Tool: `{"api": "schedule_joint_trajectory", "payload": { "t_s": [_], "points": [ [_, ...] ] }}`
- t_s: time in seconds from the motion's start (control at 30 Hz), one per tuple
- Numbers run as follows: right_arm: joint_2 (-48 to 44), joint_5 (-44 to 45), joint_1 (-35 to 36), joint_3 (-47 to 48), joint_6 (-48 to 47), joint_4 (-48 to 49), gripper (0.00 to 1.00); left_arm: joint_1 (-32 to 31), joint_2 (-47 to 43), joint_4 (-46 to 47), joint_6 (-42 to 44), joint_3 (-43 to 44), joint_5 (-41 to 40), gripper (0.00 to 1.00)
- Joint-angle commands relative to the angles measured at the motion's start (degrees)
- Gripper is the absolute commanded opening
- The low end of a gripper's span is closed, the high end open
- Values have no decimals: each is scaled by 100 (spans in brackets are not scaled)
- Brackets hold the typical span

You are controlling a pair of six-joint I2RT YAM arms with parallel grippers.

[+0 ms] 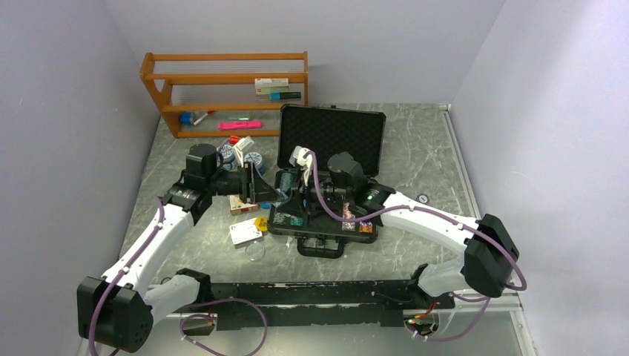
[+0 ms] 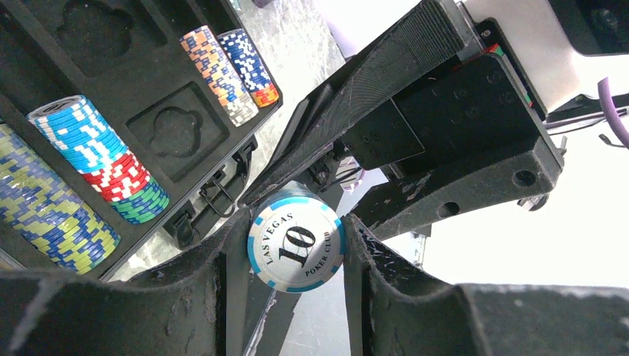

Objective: Pack up texas hold em set

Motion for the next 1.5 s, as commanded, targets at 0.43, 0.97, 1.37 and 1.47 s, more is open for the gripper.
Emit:
{"api": "schedule_joint_trajectory", "payload": {
  "t_s": [0.43, 0.97, 1.37, 1.47],
  "points": [
    [-893, 638, 28, -331, 437, 740, 0, -7, -1166, -232, 885, 572, -2868, 97],
    [1010, 5231, -195, 1906, 3491, -2065, 0, 10, -2085, -170, 1412, 115, -4596, 94],
    [1971, 4671, -552, 2344, 4388, -2641, 0, 17, -2147, -268, 1372, 179, -4500, 94],
    [2233, 4650, -581, 2507, 4521, -2840, 0, 32, -2198, -194, 1458, 195, -4170, 96]
  ]
}}
